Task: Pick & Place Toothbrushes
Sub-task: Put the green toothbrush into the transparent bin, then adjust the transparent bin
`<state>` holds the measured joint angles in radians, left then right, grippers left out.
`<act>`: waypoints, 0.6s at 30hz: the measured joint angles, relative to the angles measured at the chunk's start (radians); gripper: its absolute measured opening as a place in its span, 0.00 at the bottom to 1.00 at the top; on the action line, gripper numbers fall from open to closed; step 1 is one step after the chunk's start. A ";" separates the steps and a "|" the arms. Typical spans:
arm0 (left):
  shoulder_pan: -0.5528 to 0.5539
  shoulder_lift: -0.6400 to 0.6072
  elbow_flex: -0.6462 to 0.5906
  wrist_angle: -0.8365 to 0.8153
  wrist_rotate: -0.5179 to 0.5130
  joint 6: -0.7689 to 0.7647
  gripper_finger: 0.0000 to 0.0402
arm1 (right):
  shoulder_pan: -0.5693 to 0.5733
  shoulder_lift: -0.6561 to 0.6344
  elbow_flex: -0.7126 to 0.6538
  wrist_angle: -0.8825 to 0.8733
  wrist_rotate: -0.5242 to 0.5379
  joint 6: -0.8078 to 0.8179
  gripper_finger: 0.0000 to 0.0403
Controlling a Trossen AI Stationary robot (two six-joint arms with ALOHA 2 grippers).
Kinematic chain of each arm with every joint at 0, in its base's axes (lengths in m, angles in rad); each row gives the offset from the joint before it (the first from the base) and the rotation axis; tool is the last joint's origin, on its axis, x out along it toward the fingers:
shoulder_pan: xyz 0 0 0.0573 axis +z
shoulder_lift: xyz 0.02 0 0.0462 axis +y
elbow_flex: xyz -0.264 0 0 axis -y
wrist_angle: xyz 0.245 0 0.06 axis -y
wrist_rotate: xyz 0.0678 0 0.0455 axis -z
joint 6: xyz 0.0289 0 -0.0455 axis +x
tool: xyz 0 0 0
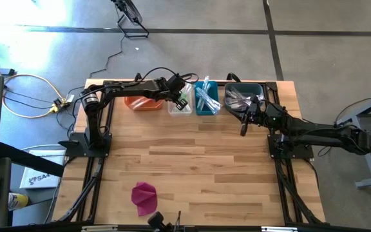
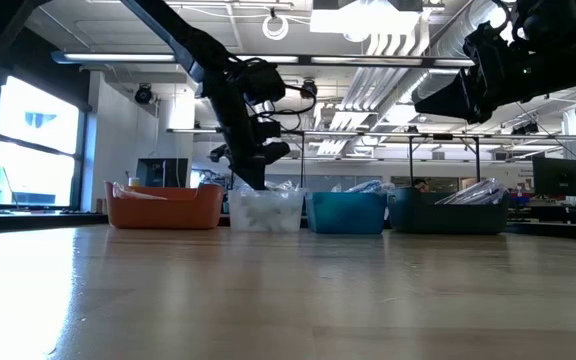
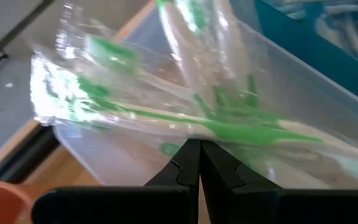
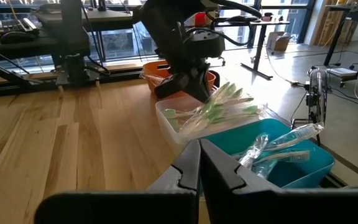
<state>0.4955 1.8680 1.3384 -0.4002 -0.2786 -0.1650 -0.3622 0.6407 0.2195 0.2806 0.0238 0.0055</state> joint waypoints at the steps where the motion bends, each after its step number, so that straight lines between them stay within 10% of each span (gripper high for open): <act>1: -0.002 0.000 0.000 -0.001 0.013 0.000 0.01 | 0.000 0.000 0.000 0.000 0.000 0.000 0.01; 18: -0.111 -0.001 0.144 -0.204 0.025 0.060 0.01 | 0.000 0.000 0.000 -0.002 -0.001 0.002 0.01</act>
<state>0.3843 1.8671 1.4828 -0.6039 -0.2539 -0.1052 -0.3622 0.6407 0.2195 0.2787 0.0229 0.0071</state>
